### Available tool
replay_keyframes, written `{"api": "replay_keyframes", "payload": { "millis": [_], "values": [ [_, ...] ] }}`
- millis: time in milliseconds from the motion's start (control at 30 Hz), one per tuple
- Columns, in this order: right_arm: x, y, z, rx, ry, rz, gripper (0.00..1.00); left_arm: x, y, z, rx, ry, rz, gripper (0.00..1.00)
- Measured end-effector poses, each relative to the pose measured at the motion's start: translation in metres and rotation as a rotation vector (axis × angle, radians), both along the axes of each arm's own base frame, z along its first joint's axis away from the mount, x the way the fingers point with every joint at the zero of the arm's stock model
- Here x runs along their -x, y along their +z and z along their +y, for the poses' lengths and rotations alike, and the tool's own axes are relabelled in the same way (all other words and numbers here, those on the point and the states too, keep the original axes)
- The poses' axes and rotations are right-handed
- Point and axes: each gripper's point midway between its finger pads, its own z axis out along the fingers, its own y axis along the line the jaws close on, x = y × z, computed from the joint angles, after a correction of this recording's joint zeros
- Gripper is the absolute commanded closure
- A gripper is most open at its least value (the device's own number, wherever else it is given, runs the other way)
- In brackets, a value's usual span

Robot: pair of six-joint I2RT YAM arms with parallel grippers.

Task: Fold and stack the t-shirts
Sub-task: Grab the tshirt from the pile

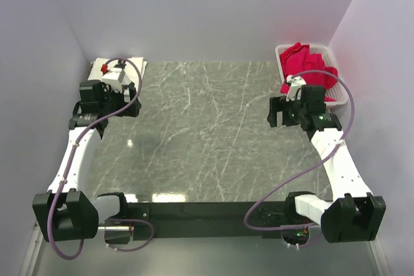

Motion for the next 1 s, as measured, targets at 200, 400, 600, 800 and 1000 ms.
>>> {"api": "replay_keyframes", "payload": {
  "millis": [200,400,600,800,1000],
  "values": [
    [-0.047,0.028,-0.023,-0.02,-0.099,-0.009,0.0,-0.012,0.012,-0.006,0.054,0.007,-0.005,0.01],
    [-0.121,0.05,-0.06,-0.009,-0.187,-0.049,0.0,-0.022,0.03,-0.019,0.137,-0.021,-0.047,0.01],
    [-0.197,0.043,-0.121,0.037,-0.317,-0.082,0.0,-0.039,0.027,-0.023,0.161,-0.047,-0.018,0.01],
    [-0.248,0.011,-0.161,0.063,-0.374,-0.082,0.0,-0.044,-0.004,-0.019,0.143,-0.039,0.076,0.01],
    [-0.286,-0.011,-0.182,0.093,-0.376,-0.106,0.48,-0.042,-0.013,-0.015,0.122,-0.024,0.107,0.01]
  ]
}}
